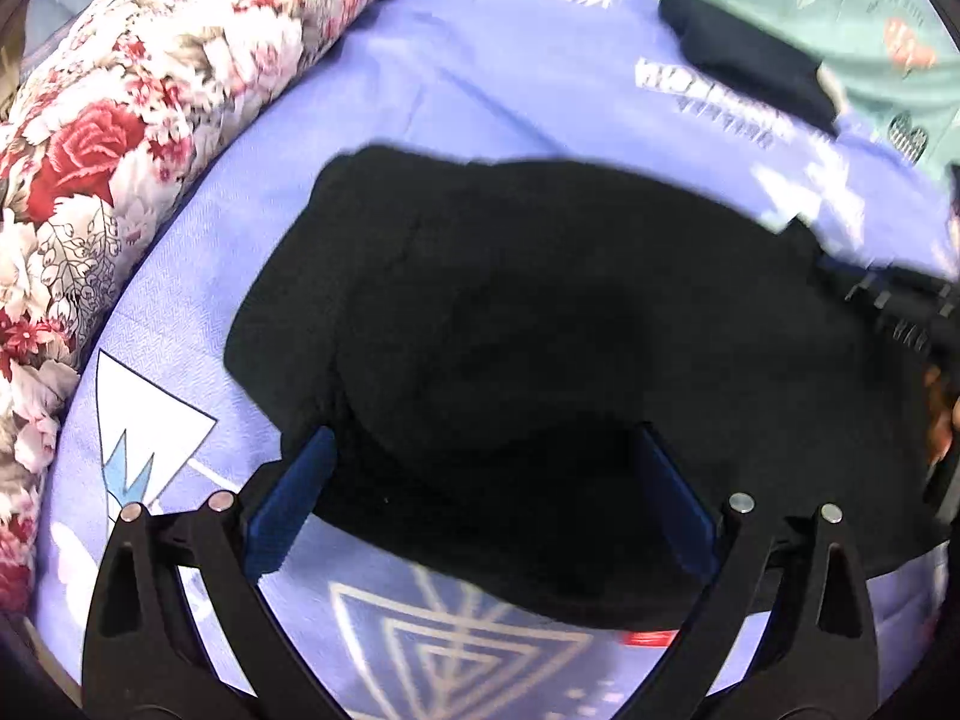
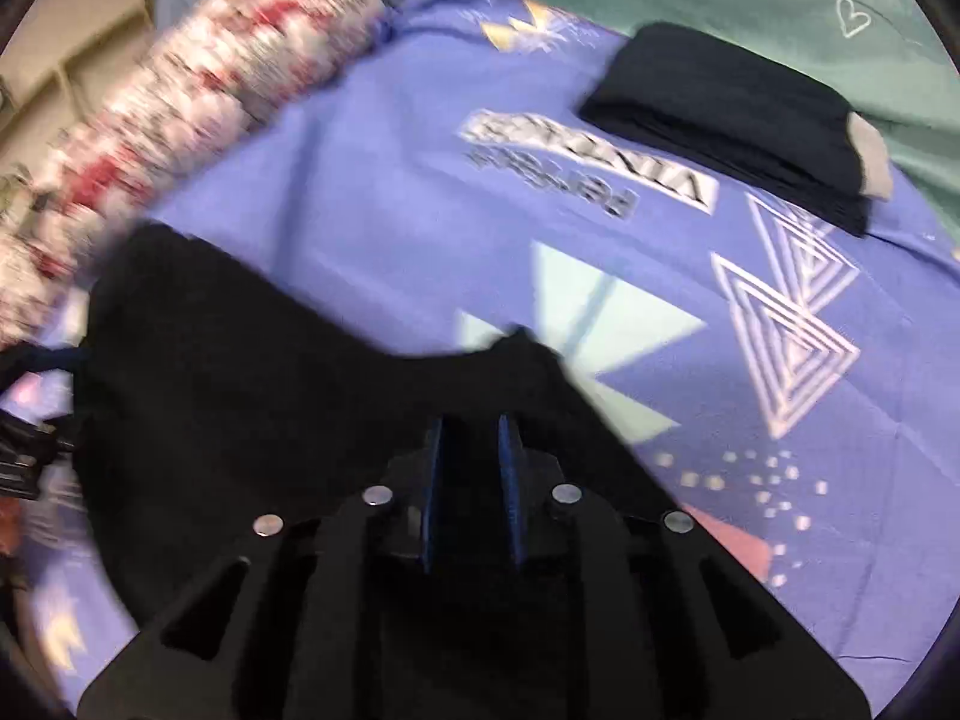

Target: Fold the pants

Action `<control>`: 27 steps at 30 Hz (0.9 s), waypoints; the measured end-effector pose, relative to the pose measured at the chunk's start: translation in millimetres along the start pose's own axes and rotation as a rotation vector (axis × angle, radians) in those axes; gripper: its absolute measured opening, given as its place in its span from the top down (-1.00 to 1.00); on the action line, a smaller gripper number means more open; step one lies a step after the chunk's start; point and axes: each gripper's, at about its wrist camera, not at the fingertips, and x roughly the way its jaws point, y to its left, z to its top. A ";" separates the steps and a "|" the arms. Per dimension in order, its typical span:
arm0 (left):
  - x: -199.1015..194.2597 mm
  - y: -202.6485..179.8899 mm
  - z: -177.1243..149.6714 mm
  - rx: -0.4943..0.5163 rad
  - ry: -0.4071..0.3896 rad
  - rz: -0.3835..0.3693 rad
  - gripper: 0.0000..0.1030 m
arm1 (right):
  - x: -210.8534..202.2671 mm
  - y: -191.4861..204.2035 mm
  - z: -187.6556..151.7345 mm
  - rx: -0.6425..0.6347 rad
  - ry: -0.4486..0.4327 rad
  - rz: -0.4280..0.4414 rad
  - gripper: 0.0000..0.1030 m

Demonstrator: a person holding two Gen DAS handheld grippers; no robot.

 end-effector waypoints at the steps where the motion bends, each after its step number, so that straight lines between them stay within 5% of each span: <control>1: 0.8 2.6 -0.1 0.004 0.002 -0.011 -0.92 | -2.3 -6.6 -0.7 0.023 0.000 -0.020 0.95; 3: -4.7 8.0 0.4 0.009 0.002 -0.015 -0.85 | -13.7 -11.5 -3.1 0.062 -0.020 -0.097 1.00; 5: -13.4 17.7 3.6 -0.023 -0.007 -0.051 -0.77 | -28.7 -9.1 -8.3 0.059 -0.051 -0.150 0.80; 7: -20.8 21.3 3.2 -0.054 -0.014 -0.086 -0.77 | -42.6 -10.3 -16.4 0.086 -0.060 -0.016 0.75; 9: -26.4 17.3 2.9 -0.027 -0.021 -0.066 -0.78 | -51.3 -4.9 -30.0 0.094 -0.039 0.096 0.29; 11: -29.1 10.2 0.0 0.023 -0.035 -0.012 -0.80 | -40.7 5.3 -42.0 0.050 0.047 0.131 0.15; 15: -17.3 8.8 -6.6 0.035 0.020 0.019 -0.80 | -50.1 11.4 -65.4 -0.038 0.093 0.134 0.12; 20: -29.2 15.2 -12.6 0.005 0.010 0.049 -0.83 | -77.2 -25.5 -71.8 0.110 0.017 0.088 0.11; 27: -62.7 -2.7 -11.2 0.049 -0.110 0.033 -0.87 | -92.8 -18.9 -99.9 0.141 0.027 0.194 0.10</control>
